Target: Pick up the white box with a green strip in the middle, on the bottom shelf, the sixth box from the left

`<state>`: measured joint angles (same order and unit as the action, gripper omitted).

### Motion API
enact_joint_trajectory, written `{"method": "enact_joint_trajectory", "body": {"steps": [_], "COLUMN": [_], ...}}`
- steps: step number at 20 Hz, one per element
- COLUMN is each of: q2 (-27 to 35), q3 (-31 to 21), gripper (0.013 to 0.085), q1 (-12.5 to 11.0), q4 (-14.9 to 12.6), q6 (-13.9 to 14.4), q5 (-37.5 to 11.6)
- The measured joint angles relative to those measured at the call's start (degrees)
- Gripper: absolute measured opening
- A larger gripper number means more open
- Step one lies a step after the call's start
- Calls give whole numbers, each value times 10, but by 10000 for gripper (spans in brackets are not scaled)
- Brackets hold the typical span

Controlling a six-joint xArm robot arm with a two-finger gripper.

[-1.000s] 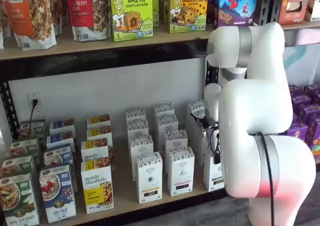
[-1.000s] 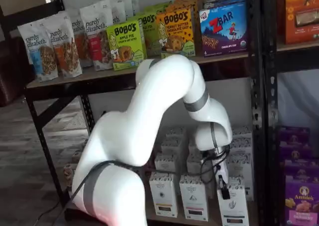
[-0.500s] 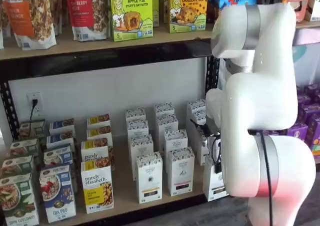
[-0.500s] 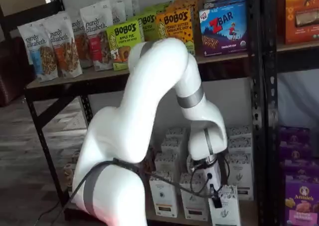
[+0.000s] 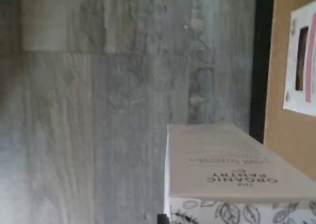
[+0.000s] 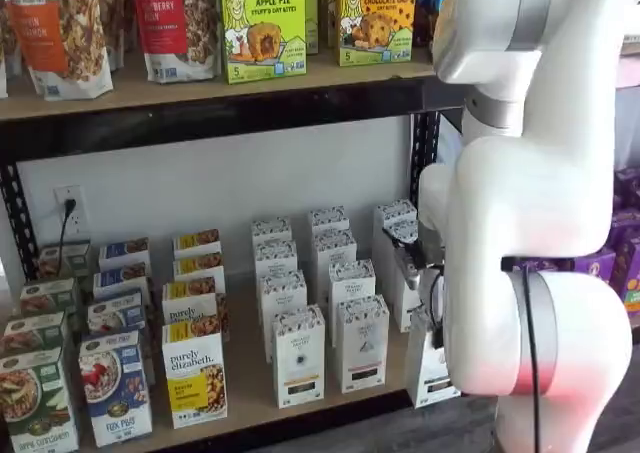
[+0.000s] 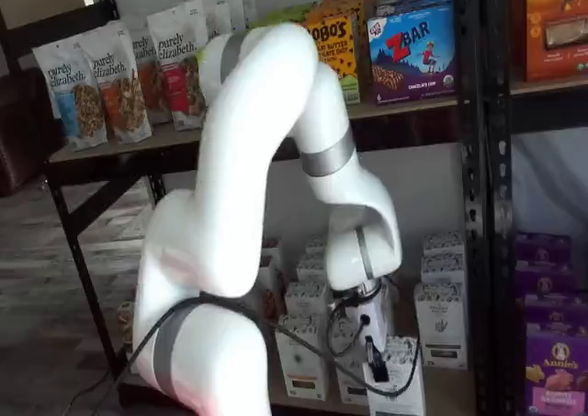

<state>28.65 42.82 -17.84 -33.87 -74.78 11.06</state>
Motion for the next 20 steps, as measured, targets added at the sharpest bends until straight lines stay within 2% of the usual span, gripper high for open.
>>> {"method": "enact_joint_trajectory", "body": {"steps": [6, 11, 15, 19, 20], "q2": [-122, -217, -302, -343, -348], "q3": [-103, -169, -215, -228, -228], "gripper": [530, 530, 530, 530, 530], "q1": [2, 16, 32, 42, 45], "q4": [6, 73, 145, 194, 198], "q6": [-6, -60, -117, -154, -156], "q5": [10, 36, 71, 104, 111]}}
